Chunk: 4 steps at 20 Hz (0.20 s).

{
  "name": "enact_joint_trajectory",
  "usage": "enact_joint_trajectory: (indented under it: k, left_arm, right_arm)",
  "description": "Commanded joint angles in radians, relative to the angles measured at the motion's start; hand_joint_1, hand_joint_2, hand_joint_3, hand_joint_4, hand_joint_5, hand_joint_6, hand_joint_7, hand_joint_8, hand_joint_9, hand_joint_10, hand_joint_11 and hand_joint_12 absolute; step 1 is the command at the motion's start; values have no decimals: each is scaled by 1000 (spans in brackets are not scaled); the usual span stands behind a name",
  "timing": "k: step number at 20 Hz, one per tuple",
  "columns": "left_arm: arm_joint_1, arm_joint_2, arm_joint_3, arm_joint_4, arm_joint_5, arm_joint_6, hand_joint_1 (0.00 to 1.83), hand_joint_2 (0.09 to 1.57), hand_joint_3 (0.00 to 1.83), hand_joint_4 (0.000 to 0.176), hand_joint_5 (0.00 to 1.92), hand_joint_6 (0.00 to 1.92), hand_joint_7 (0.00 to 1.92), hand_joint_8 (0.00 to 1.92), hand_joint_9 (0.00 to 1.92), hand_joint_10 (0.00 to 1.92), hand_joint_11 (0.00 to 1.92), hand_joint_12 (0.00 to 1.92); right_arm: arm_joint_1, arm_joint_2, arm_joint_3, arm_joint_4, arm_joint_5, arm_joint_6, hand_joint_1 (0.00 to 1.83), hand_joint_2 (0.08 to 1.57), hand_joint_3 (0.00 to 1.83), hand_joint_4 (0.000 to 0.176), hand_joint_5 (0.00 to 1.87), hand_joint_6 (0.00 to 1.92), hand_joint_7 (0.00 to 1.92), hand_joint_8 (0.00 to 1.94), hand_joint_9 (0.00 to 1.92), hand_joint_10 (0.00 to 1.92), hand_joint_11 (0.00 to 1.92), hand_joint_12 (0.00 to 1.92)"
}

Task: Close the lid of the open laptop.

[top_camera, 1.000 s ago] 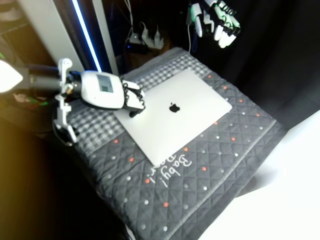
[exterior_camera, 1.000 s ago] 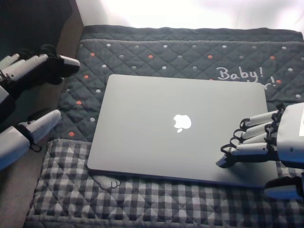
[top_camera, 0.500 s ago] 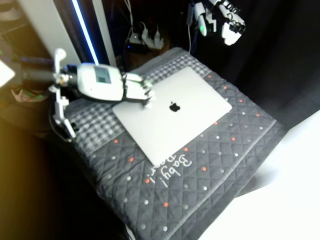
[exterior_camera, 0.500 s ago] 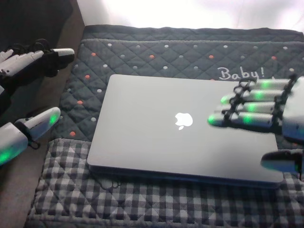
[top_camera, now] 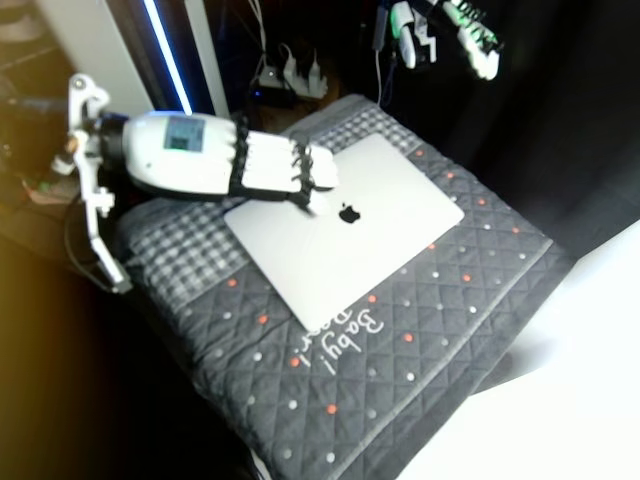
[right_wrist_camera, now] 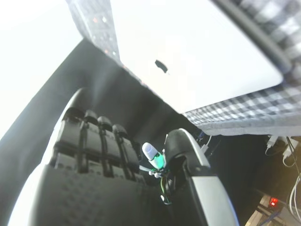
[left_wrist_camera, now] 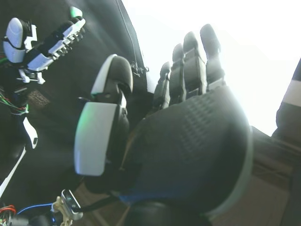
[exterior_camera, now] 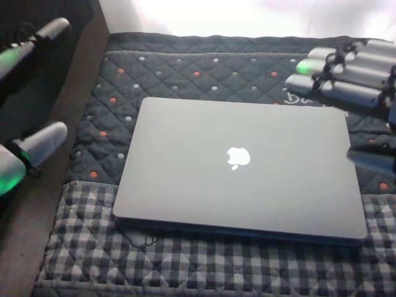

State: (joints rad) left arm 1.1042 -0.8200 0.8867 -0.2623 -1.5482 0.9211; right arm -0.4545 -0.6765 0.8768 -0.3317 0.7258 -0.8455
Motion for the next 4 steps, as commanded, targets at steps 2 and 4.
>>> enact_joint_trajectory:
  k: [2, 4]
  left_arm:
    - [-5, 12, 4, 1, -147, 1, 481, 1419, 0, 116, 6, 1, 24, 1, 75, 2, 0, 204]
    - [-5, 16, 6, -3, -164, 1, 355, 1402, 5, 138, 13, 2, 3, 0, 53, 10, 13, 16]
  right_arm:
    - [-3, 21, -2, 60, 167, -18, 243, 1496, 0, 0, 0, 0, 0, 0, 0, 0, 0, 761]
    - [-40, 40, -2, 112, 239, -26, 214, 1494, 0, 2, 0, 0, 0, 0, 0, 0, 0, 29]
